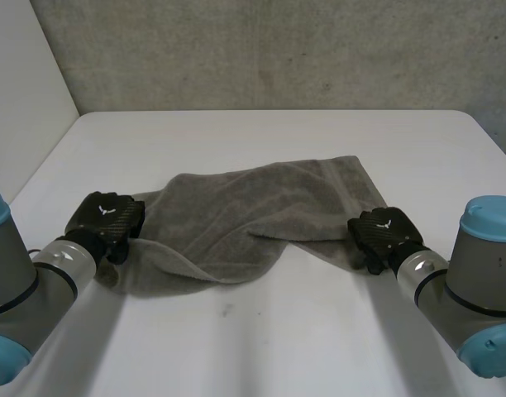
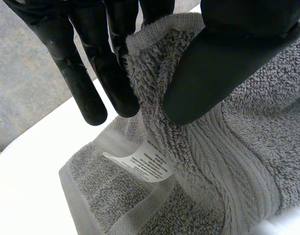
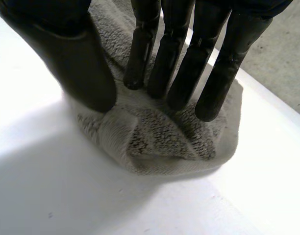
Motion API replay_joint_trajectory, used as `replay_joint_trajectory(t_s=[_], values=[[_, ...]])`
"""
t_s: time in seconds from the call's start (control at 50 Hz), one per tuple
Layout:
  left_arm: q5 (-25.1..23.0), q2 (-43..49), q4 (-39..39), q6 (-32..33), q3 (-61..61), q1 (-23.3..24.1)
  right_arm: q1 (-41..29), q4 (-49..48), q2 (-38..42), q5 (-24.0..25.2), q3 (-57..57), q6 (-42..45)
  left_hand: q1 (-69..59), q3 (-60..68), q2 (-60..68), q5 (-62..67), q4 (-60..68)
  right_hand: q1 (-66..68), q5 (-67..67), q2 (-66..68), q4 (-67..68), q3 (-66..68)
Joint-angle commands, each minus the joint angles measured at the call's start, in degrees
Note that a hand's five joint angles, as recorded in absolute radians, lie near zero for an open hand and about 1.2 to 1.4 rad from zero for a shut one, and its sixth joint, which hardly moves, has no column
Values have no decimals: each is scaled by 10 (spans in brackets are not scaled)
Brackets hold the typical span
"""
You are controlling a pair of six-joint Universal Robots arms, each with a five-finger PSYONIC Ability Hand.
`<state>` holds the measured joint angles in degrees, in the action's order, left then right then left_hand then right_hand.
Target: Fold the towel.
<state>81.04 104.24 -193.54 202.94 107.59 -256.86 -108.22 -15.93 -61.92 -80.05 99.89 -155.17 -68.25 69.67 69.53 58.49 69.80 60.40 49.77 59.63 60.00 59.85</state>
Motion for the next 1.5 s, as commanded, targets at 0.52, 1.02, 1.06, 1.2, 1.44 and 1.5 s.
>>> replay_joint_trajectory(t_s=[0.52, 1.02, 1.06, 1.2, 1.44, 1.5], values=[[0, 2, 0, 0, 1, 0, 1, 63, 0, 2, 7, 14, -117, 103, 105, 115, 102, -345, -339, -337, -341, -339], [0, 7, 0, 0, 2, 1, 1, 20, 9, -1, -7, 49, -117, 103, 105, 115, 102, -296, -290, -289, -292, -291], [0, 7, 0, 0, 2, 1, 1, 20, 11, -1, -8, 50, -117, 103, 105, 115, 102, -296, -290, -289, -292, -291], [0, 7, 0, 0, 1, 1, 1, 20, 20, 0, -15, 64, -117, 103, 105, 115, 102, -290, -283, -282, -286, -284], [0, 8, 0, 0, 2, 1, 1, 20, 31, -2, -29, 67, -117, 103, 105, 115, 102, -241, -234, -233, -237, -235], [0, 8, 0, 0, 2, 1, 1, 18, 34, -4, -35, 67, -117, 103, 105, 115, 102, -189, -182, -181, -185, -183]])
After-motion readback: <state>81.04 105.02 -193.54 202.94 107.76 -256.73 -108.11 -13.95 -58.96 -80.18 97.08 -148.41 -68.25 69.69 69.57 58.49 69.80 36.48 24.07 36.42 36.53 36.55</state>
